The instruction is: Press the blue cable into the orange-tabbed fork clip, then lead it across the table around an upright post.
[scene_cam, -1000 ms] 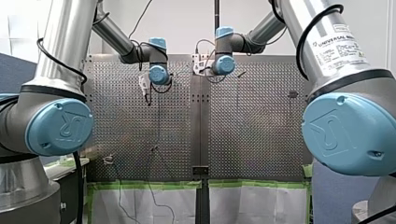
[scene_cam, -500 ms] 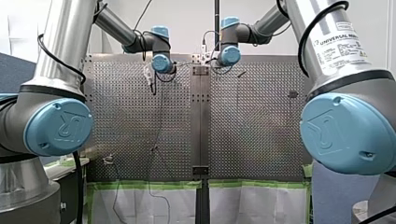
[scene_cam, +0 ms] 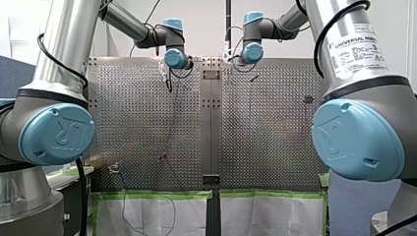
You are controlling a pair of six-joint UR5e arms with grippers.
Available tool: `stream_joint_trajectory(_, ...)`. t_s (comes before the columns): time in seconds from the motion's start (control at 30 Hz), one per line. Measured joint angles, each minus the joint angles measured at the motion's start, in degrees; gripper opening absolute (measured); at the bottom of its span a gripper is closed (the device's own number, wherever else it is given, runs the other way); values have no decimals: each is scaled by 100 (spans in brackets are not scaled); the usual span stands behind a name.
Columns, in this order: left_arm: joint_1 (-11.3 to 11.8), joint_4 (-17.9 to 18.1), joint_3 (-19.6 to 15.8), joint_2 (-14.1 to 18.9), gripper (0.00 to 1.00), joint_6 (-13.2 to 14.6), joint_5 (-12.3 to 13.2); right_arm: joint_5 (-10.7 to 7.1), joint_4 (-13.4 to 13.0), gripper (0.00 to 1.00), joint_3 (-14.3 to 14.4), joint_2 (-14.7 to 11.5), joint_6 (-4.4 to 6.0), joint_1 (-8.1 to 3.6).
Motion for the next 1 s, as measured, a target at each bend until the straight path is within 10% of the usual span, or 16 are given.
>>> stream_joint_trajectory(1.0, -828, -911, 1709, -1127, 2, -385, -324, -24, 274, 0, 1, -193, 22, -832)
